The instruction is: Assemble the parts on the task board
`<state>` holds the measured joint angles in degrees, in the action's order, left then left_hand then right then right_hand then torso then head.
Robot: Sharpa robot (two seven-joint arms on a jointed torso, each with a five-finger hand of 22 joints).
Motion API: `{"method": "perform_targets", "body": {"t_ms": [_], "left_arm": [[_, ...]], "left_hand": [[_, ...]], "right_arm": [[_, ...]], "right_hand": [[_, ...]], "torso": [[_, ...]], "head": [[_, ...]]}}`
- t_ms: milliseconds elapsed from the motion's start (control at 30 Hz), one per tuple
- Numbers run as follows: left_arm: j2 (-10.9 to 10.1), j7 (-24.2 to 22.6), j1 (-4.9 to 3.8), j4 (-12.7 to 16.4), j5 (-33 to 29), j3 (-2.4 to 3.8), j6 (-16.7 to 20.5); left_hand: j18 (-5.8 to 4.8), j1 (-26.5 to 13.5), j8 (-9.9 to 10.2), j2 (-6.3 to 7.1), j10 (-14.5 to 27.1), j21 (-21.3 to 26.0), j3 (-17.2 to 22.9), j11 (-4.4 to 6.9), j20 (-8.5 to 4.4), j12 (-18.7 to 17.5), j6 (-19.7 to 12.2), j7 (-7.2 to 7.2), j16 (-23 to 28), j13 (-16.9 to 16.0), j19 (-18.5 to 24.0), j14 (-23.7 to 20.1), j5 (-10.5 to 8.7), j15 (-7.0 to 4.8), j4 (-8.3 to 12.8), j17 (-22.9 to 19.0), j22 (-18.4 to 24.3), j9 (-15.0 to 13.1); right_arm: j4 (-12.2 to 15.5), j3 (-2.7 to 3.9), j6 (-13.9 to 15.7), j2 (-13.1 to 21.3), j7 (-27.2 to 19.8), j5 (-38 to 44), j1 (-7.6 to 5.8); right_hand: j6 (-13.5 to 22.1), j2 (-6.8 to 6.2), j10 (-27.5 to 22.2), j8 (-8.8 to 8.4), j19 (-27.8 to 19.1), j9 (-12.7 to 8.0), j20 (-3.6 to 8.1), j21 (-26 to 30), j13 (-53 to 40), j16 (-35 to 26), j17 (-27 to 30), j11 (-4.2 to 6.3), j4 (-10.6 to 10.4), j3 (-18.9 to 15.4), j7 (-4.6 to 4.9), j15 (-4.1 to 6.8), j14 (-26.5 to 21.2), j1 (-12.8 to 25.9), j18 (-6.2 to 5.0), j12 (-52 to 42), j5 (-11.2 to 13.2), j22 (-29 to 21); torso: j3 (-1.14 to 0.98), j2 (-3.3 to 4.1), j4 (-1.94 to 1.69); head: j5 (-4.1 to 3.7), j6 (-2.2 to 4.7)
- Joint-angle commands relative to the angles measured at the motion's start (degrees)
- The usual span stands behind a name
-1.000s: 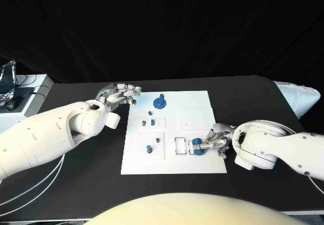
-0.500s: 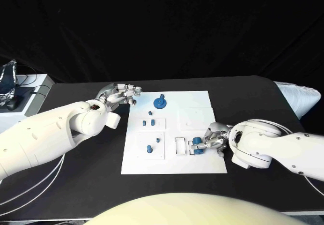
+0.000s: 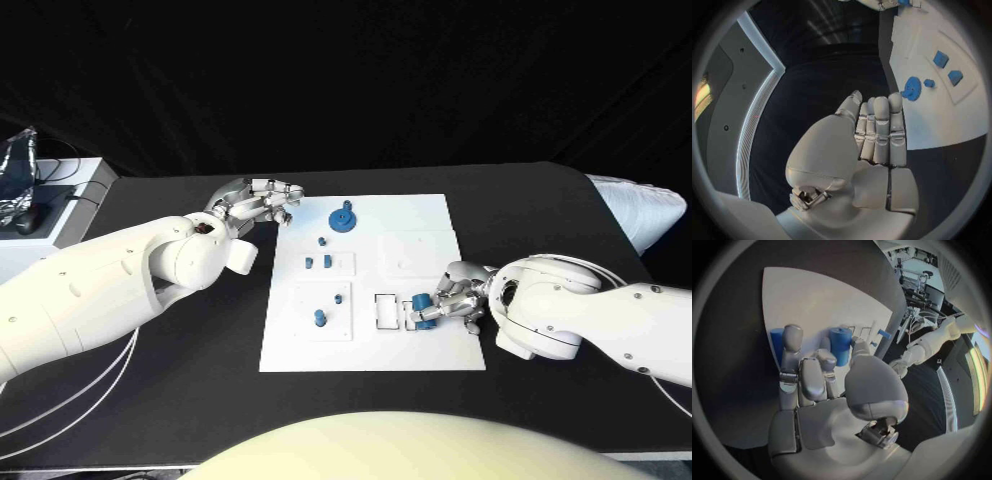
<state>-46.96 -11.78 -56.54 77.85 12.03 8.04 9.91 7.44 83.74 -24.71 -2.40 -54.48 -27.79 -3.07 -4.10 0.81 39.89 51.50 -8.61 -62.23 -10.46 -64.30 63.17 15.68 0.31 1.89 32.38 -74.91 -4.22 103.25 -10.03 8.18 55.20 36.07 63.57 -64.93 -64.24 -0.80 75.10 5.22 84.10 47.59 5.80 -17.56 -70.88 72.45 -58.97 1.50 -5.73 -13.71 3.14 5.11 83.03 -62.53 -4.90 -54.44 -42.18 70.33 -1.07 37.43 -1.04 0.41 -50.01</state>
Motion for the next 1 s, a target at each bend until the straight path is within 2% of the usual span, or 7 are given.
{"method": "perform_targets", "body": {"t_ms": [33,133,333,567,667,833,1000], "left_arm": [[0.01,-0.09,0.00,0.12,-0.02,0.03,-1.05],[-0.01,-0.04,0.00,0.10,-0.02,0.03,-1.05],[0.03,0.03,0.00,0.04,-0.02,0.03,-1.05],[0.11,0.08,0.00,-0.04,-0.02,0.03,-1.06],[0.16,0.08,0.00,-0.07,-0.02,0.02,-1.08],[0.25,0.10,0.00,-0.07,-0.02,0.02,-1.16],[0.28,0.10,0.00,0.01,-0.02,0.02,-1.24]], "left_hand": [[0.65,0.13,-0.22,-0.33,0.27,0.37,-0.11,-0.02,0.10,0.29,-0.44,0.04,0.17,0.06,-0.35,0.07,0.19,0.24,0.07,-0.07,-0.89,0.08],[0.65,0.16,-0.22,-0.33,0.27,0.37,-0.09,-0.02,0.10,0.29,-0.44,0.04,0.17,0.06,-0.36,0.07,0.20,0.24,0.09,-0.07,-0.89,0.09],[0.65,0.22,-0.22,-0.37,0.27,0.37,-0.03,-0.01,0.09,0.27,-0.41,0.05,0.17,0.07,-0.37,0.07,0.22,0.24,0.12,-0.08,-0.90,0.08],[0.66,0.32,-0.20,-0.46,0.27,0.35,0.13,-0.02,0.08,0.21,-0.39,0.03,0.17,0.11,-0.36,0.06,0.24,0.23,0.21,-0.08,-0.92,0.09],[0.66,0.32,-0.20,-0.46,0.27,0.35,0.13,-0.02,0.08,0.21,-0.39,0.03,0.17,0.11,-0.36,0.06,0.24,0.23,0.21,-0.08,-0.92,0.09],[0.66,0.32,-0.20,-0.46,0.27,0.35,0.13,-0.02,0.08,0.21,-0.39,0.03,0.17,0.11,-0.36,0.06,0.24,0.23,0.21,-0.08,-0.92,0.09],[0.66,0.32,-0.20,-0.46,0.27,0.35,0.13,-0.02,0.08,0.21,-0.39,0.03,0.17,0.11,-0.36,0.06,0.24,0.23,0.21,-0.08,-0.92,0.09]], "right_arm": [[-0.33,-0.34,1.67,0.56,0.91,-3.48,0.34],[0.27,-0.33,2.76,1.11,0.51,-6.75,0.10],[1.46,-0.31,3.51,2.18,0.28,-11.16,-1.08],[3.58,-0.27,3.60,3.56,0.35,-15.06,-3.79],[4.07,-0.26,3.39,3.28,0.39,-16.09,-4.47],[3.60,-0.29,2.70,1.18,0.50,-16.97,-4.90],[1.72,-0.50,2.08,-2.26,0.60,-17.15,-4.14]], "right_hand": [[-0.11,2.08,-0.27,0.31,2.06,-10.55,0.05,-0.16,0.06,-0.17,0.02,0.27,2.01,1.21,-0.16,0.10,0.12,-1.87,-0.90,0.40,-2.58,0.12],[-0.17,2.59,-0.23,0.31,2.07,-10.71,0.13,0.00,0.02,-0.23,0.01,0.34,3.49,0.93,-0.21,0.14,0.13,-1.40,-0.83,0.42,-3.13,0.21],[-0.29,2.79,-0.18,0.39,2.06,-10.74,0.13,0.10,-0.02,-0.28,0.04,0.36,3.94,0.79,-0.26,0.16,0.14,-0.94,-0.80,0.43,-2.74,0.24],[-0.33,2.71,-0.15,0.42,2.06,-10.75,0.14,0.12,-0.05,-0.29,0.03,0.33,3.85,0.49,-0.25,0.14,0.15,-0.38,-0.78,0.44,-1.85,0.26],[-0.34,2.72,-0.13,0.43,2.09,-10.75,0.14,-0.02,-0.09,-0.25,-0.02,0.33,3.86,0.43,-0.26,0.14,0.16,-0.30,-0.78,0.39,-1.51,0.32],[-0.36,2.76,-0.18,0.45,2.05,-10.75,0.11,0.08,-0.08,-0.23,-0.07,0.32,3.84,0.32,-0.26,0.12,0.15,-0.16,-0.77,0.49,-0.79,0.32],[-0.29,2.80,-0.36,0.47,1.99,-10.73,0.09,0.44,0.09,-0.35,0.05,0.26,3.72,0.15,-0.20,0.09,0.10,0.03,-0.78,0.84,0.23,0.25]], "torso": [[-0.06,0.03,-0.02],[-0.07,0.04,0.01],[-0.03,-0.01,0.07],[0.00,-0.01,0.13],[0.03,-0.01,0.11],[0.01,0.07,0.01],[0.04,0.06,-0.12]], "head": [[0.15,0.01],[0.15,0.01],[0.28,0.01],[0.44,0.01],[0.49,0.01],[0.46,0.01],[0.54,0.01]]}}
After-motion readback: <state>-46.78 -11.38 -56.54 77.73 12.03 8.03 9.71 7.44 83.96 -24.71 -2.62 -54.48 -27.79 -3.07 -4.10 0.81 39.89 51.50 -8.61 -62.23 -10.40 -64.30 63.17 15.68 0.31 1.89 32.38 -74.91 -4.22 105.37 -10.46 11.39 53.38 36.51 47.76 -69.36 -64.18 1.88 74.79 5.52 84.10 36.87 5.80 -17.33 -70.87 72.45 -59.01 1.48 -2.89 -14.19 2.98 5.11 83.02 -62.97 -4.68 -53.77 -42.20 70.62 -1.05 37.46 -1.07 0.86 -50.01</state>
